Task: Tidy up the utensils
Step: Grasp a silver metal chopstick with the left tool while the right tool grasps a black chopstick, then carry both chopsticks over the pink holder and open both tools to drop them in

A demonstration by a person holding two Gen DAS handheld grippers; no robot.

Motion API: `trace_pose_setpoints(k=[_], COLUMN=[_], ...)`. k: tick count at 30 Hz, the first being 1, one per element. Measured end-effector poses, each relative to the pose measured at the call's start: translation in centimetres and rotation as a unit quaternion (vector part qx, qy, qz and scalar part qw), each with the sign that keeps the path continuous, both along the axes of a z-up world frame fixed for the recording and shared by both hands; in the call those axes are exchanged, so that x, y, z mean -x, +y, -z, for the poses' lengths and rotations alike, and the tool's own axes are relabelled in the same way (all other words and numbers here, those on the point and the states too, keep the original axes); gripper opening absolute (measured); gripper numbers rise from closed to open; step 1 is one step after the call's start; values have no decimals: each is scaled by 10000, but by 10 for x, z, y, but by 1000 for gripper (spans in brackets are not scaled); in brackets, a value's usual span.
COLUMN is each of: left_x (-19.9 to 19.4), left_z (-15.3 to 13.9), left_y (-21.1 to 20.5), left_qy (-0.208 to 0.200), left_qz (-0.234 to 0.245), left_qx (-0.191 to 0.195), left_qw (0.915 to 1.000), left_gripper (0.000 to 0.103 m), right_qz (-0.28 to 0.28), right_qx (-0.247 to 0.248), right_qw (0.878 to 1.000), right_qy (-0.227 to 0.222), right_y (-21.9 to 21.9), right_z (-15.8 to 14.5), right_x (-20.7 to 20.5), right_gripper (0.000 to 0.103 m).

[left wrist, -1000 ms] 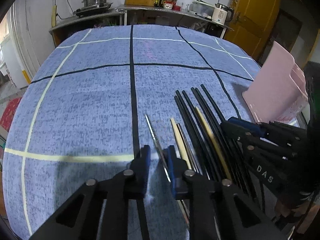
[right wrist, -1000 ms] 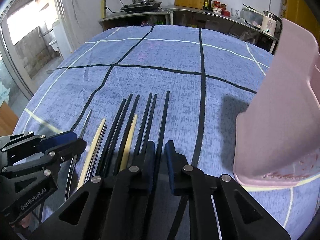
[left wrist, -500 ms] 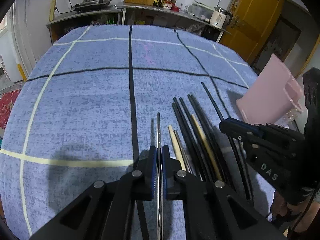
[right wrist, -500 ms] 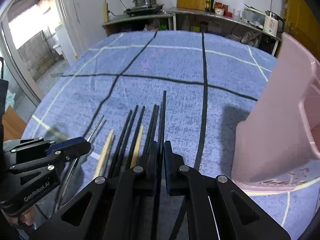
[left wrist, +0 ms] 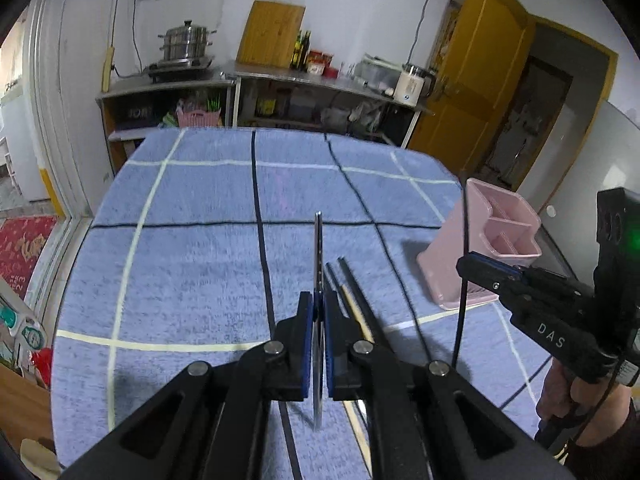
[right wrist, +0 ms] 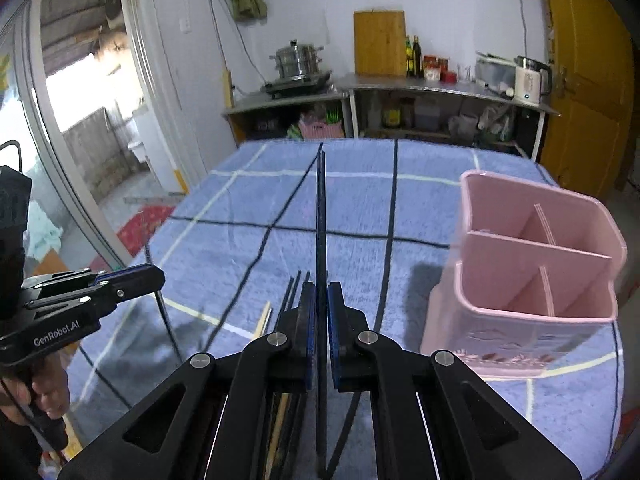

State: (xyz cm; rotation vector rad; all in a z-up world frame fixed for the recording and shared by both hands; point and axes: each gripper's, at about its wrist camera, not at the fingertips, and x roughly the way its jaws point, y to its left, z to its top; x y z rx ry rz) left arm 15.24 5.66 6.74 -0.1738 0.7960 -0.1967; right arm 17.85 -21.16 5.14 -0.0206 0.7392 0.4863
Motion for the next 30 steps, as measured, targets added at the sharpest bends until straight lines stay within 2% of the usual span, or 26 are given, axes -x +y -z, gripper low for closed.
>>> trace_pose_setpoints(k=[7, 16, 30], left_x=[10, 15, -21], left_z=[-24, -55, -92], left_y=[-5, -27, -97], left_qy=[-211, -456, -611], left_qz=[69, 397, 1088], left_qx=[-49, 88, 414], left_qw=[9997, 9981, 9913], left_gripper=[6, 5, 5], right_qz=[102, 292, 803], right_qx=[-142, -279, -408], right_qw=[9994, 9972, 9911], right_qy=[-283, -637, -985], right_y=[-15, -39, -104], right_z=[-23, -53, -90], right_x=[18, 37, 37], right_gripper=[6, 6, 5])
